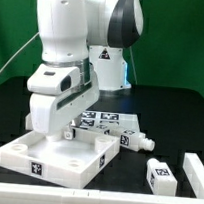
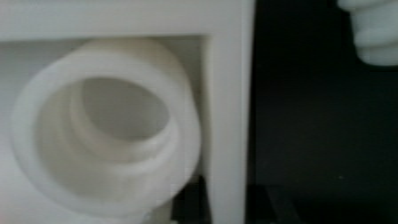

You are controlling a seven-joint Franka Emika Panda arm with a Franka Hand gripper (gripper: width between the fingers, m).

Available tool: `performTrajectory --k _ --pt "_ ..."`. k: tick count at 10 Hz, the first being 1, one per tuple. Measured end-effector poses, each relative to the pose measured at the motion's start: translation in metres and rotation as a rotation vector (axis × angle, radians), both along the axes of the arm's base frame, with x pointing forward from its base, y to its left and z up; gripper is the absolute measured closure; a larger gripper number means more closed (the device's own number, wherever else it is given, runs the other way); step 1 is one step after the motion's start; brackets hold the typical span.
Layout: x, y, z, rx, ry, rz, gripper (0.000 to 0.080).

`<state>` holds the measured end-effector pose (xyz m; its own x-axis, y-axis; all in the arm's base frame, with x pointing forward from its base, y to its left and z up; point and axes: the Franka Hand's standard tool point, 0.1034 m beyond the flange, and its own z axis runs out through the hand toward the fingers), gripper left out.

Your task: Assemble one leg

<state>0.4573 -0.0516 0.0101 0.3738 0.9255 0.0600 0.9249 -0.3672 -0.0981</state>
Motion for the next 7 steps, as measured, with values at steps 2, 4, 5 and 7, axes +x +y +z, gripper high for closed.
performTrajectory --k 2,4,5,7 --pt "0.007 -0.001 0.002 -0.012 -0.018 0.118 0.0742" --pt "0.019 -0.002 0.003 -0.027 -0.036 0.240 0.0745" --pt "0.026 -0.004 0.001 -0.034 -0.043 0.284 0.0745" --pt "0.041 -0.005 -0.001 -0.043 -0.059 0.325 0.0745"
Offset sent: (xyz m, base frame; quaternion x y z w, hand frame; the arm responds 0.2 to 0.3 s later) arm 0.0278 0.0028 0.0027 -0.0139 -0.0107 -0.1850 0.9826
